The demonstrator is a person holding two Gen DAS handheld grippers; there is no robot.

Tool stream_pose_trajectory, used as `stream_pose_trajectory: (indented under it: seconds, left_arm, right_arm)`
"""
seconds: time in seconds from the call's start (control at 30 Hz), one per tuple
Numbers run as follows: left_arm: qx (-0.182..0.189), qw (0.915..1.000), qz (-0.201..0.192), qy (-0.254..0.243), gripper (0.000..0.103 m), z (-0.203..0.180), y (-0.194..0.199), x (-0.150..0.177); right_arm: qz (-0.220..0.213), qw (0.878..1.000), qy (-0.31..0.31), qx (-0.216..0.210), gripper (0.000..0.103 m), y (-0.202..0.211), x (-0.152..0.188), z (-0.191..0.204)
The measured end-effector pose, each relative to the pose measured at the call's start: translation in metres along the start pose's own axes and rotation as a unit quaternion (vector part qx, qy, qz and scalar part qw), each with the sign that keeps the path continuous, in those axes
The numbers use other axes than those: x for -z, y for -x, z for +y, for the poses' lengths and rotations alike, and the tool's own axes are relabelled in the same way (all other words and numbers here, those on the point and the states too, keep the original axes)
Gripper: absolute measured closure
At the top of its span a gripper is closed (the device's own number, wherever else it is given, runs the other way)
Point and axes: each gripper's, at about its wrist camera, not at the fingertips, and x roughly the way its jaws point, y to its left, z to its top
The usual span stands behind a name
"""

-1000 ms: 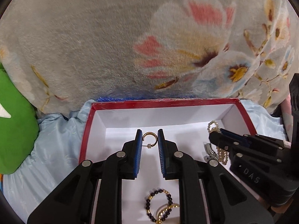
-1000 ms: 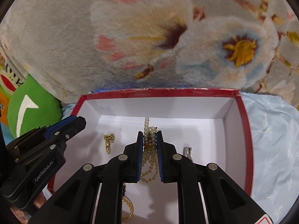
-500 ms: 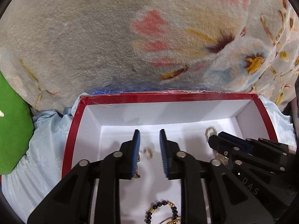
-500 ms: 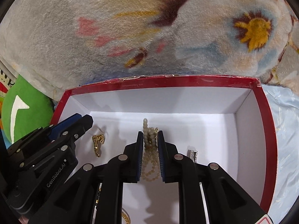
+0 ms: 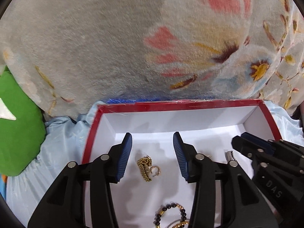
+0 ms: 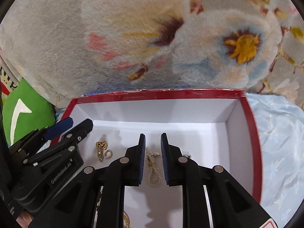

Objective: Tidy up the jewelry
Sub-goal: 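Withdraw both open tools from the box back over the bedsheet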

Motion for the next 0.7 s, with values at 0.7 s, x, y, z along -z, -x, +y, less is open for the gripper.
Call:
stream_pose_trajectory:
  seconds: [0.7]
  left_arm:
    - [-0.005,0.9996,-0.01,-0.027,0.038,0.051,0.228,0.152]
  right_arm:
    - [-0.014,0.997,0.037,0.066,0.07,0.233,0.208,-0.018]
